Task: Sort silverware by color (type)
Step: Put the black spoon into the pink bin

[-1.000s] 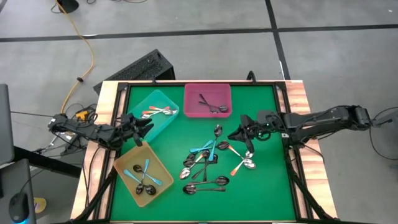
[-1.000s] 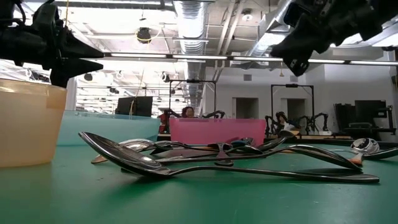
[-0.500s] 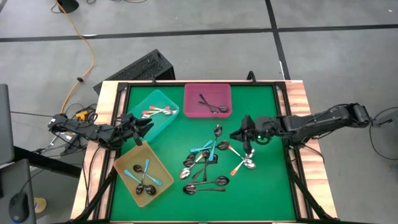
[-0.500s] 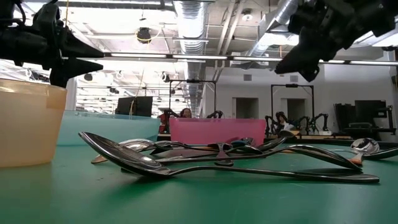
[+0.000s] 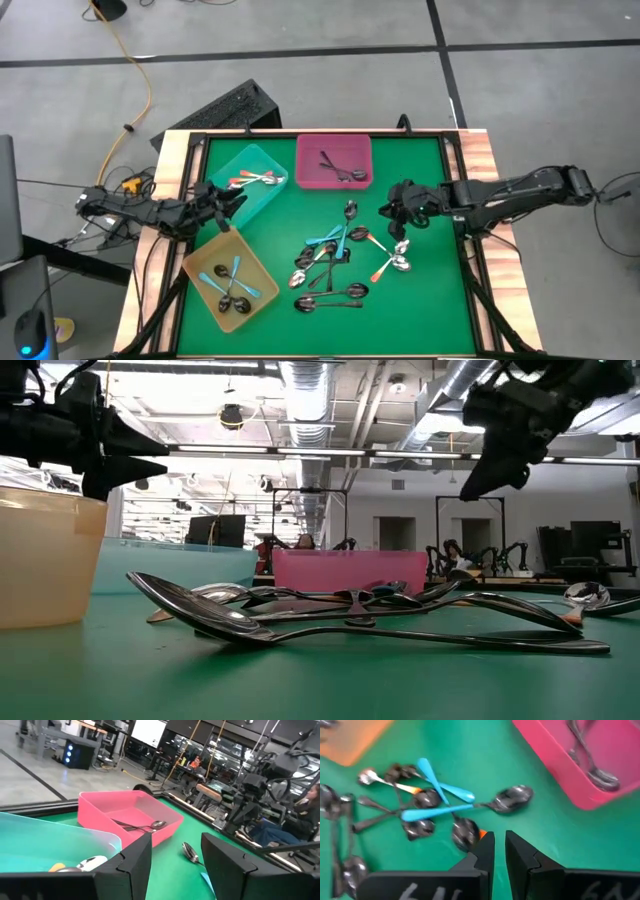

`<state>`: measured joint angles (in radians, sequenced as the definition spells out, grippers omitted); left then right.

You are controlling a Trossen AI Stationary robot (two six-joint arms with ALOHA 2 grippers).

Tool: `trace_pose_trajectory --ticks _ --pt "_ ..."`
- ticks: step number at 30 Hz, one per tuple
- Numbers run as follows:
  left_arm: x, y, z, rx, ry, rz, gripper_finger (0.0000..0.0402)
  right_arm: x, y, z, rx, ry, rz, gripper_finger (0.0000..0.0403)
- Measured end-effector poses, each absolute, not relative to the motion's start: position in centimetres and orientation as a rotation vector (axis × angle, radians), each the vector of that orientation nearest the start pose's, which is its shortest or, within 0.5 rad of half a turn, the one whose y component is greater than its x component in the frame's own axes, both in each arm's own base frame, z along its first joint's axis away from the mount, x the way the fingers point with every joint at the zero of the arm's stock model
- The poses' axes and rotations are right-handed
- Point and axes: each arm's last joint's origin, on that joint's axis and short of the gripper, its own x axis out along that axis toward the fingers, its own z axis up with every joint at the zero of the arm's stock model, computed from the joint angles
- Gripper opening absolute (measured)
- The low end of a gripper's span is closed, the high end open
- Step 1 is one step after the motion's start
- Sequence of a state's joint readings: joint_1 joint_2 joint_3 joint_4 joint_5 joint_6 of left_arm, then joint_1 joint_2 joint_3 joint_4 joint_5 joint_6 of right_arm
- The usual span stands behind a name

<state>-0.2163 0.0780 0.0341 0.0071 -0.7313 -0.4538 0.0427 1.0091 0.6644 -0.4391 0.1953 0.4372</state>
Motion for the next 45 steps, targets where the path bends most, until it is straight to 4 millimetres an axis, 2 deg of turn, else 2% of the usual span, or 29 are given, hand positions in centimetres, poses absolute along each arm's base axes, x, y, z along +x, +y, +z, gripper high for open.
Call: trace_pose_trajectory --ticks 3,6,15,20,25,33,39,45 --pt "9.6 0.0 17.0 -0.429 -0.081 0.495 0.0158 20.7 0.4 23.5 0.306 0.775 -0.324 0.0057" --pt "9.7 0.2 17.0 -0.441 -0.076 0.458 0.0158 21.5 0.9 22.6 0.28 0.899 -0.335 0.0057" --pt "9.8 0.2 17.0 -0.444 -0.052 0.372 0.0158 25.0 2.7 23.9 0.194 1.129 -0.323 0.0057" --pt "9.8 0.2 17.0 -0.436 -0.046 0.364 0.0158 26.5 4.3 23.7 0.14 1.218 -0.296 0.0057" --pt "9.8 0.2 17.0 -0.433 -0.044 0.359 0.0158 27.9 5.5 22.9 0.12 1.224 -0.274 0.0065" --pt "9.9 0.2 17.0 -0.421 -0.041 0.358 0.0158 29.8 7.7 21.2 0.074 1.154 -0.183 0.012" --pt "9.8 0.2 17.0 -0.411 -0.04 0.364 0.0158 31.8 8.9 21.8 0.042 0.957 -0.047 0.0161" --pt "9.8 0.2 17.0 -0.402 -0.04 0.369 0.0158 32.2 10.6 21.6 0.103 0.902 0.014 0.018"
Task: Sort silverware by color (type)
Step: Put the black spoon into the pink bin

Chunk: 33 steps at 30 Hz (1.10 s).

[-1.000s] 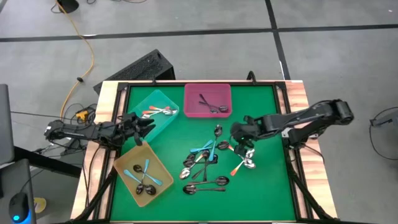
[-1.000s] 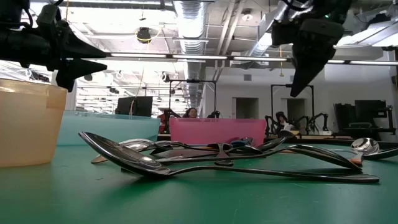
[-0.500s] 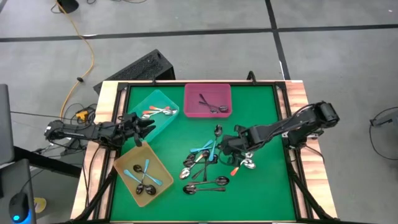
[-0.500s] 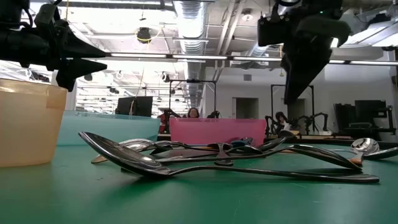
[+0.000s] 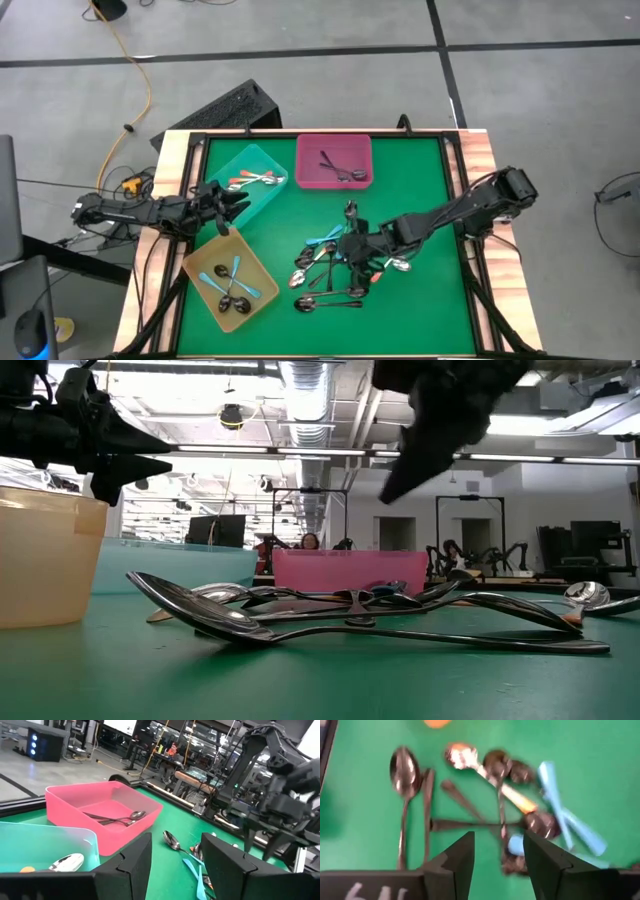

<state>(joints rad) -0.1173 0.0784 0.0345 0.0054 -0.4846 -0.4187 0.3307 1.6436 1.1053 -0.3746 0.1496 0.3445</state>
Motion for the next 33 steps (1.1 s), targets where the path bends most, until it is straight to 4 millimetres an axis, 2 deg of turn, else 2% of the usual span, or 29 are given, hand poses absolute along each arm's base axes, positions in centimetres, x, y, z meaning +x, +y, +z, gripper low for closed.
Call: trace_pose_trajectory --ticks 10,14,16,23,33 --pt "9.8 0.2 17.0 -0.376 -0.036 0.376 0.0158 30.9 14.5 21.5 0.073 0.906 0.135 0.0179" --pt "9.8 0.2 17.0 -0.379 -0.035 0.368 0.0158 30.9 15.4 20.3 0.055 0.933 0.149 0.0178" --pt "9.8 0.2 17.0 -0.379 -0.035 0.368 0.0158 31.7 15.9 20.0 0.074 0.889 0.161 0.0179" --pt "9.9 0.2 16.9 -0.383 -0.026 0.378 0.0158 32.7 16.5 17.6 0.024 0.971 0.179 0.0179" --pt "10.1 0.2 16.7 -0.378 0.001 0.372 0.0158 33.6 16.4 15.9 -0.004 1.005 0.182 0.0178"
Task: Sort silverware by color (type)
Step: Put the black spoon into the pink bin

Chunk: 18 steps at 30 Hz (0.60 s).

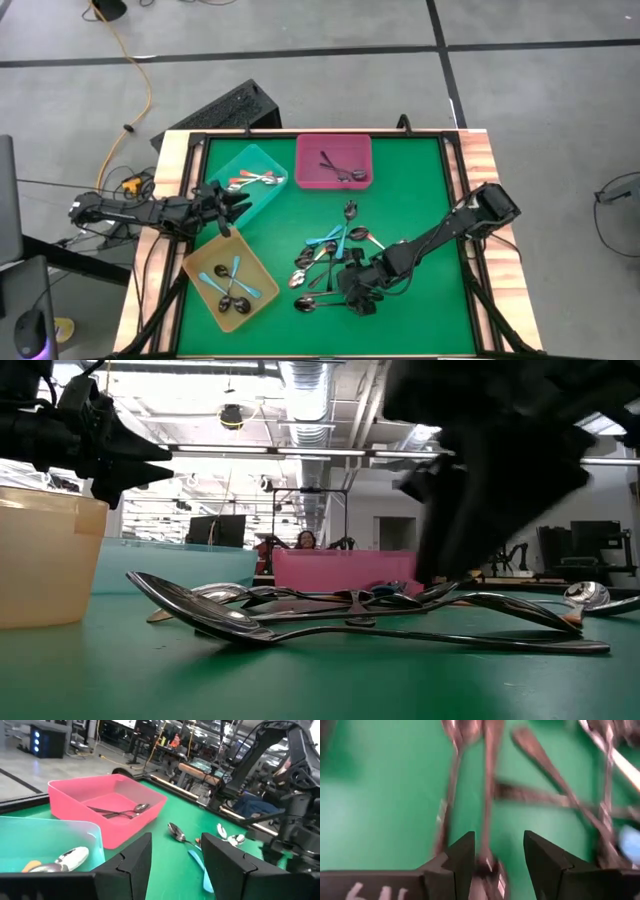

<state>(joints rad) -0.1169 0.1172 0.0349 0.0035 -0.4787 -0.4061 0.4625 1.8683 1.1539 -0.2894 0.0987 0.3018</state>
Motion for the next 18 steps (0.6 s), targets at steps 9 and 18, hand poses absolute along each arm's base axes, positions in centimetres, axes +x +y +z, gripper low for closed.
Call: trace_pose_trajectory --ticks 9,18 --pt "10.2 0.2 16.5 -0.373 0.017 0.38 0.0158 33.5 16.5 14.0 -0.008 1.074 0.187 0.0178" --pt "10.2 0.2 16.5 -0.38 0.01 0.399 0.0158 33.4 16.1 13.0 0.03 1.148 0.114 0.0161"
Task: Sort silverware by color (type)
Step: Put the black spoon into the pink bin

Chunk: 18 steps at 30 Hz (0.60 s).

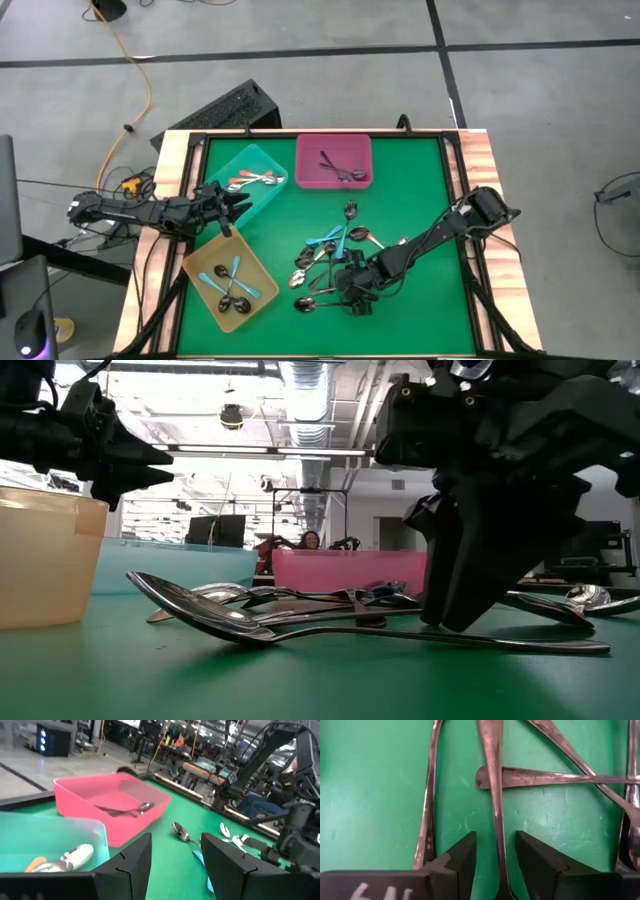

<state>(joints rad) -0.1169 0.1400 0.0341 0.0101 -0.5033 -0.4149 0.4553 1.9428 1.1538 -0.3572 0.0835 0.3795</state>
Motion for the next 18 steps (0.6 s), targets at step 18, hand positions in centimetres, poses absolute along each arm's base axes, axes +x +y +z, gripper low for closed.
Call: trace_pose_trajectory --ticks 18 --pt "10.19 0.23 16.51 -0.377 0.01 0.407 0.0158 33.3 16.02 12.72 0.104 1.16 0.047 0.0016"
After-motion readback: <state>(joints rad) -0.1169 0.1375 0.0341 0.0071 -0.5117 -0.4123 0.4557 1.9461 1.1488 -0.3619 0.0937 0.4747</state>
